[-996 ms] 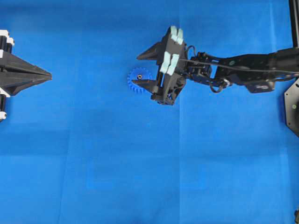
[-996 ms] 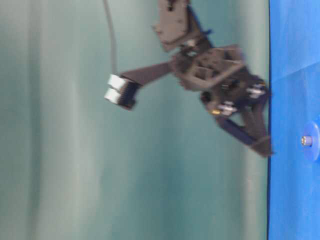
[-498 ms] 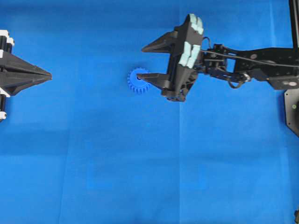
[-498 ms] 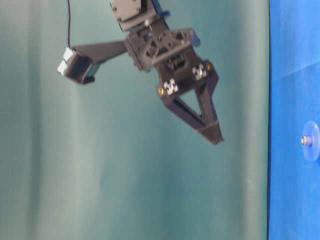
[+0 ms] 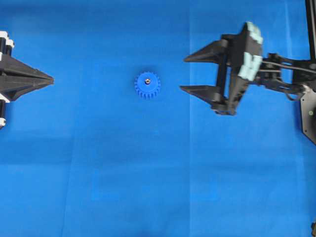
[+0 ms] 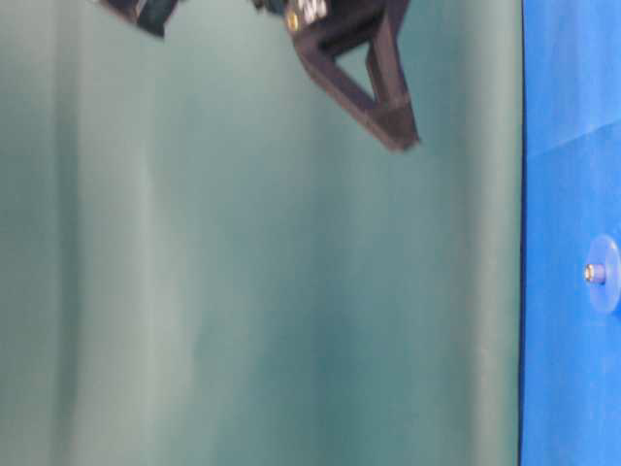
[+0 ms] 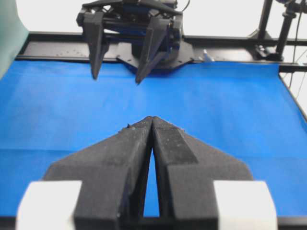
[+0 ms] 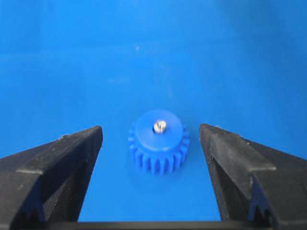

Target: Insert the shaft placed at a random location into the center hole of the small gear at another random location.

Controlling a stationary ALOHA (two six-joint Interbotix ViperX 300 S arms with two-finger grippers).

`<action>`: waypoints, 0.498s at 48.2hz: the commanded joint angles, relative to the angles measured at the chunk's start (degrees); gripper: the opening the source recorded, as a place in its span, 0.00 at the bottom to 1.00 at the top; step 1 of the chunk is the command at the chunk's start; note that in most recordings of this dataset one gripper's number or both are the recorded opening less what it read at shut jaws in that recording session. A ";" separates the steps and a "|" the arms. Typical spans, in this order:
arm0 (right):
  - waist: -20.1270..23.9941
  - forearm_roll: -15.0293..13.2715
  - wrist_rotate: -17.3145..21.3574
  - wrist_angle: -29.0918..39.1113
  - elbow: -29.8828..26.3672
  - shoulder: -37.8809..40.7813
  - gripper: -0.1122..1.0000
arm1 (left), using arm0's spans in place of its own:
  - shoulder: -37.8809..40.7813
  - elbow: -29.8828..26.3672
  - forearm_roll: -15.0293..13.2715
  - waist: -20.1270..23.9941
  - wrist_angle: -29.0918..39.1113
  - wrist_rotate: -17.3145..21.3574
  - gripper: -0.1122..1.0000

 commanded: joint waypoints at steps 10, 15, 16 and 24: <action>0.26 -0.09 -0.09 0.18 5.01 -10.37 0.76 | 0.18 -0.53 0.00 0.09 -0.26 0.00 0.10; 0.26 -0.09 0.00 0.79 5.89 -11.95 0.76 | 0.18 -0.53 0.00 0.09 -0.26 0.00 0.10; 0.26 -0.09 0.00 0.88 5.98 -12.13 0.76 | 0.18 -0.62 0.00 0.09 -0.26 0.00 0.10; 0.26 -0.09 -0.09 0.97 5.98 -11.87 0.76 | 0.18 -0.53 0.00 0.00 -0.26 0.00 0.10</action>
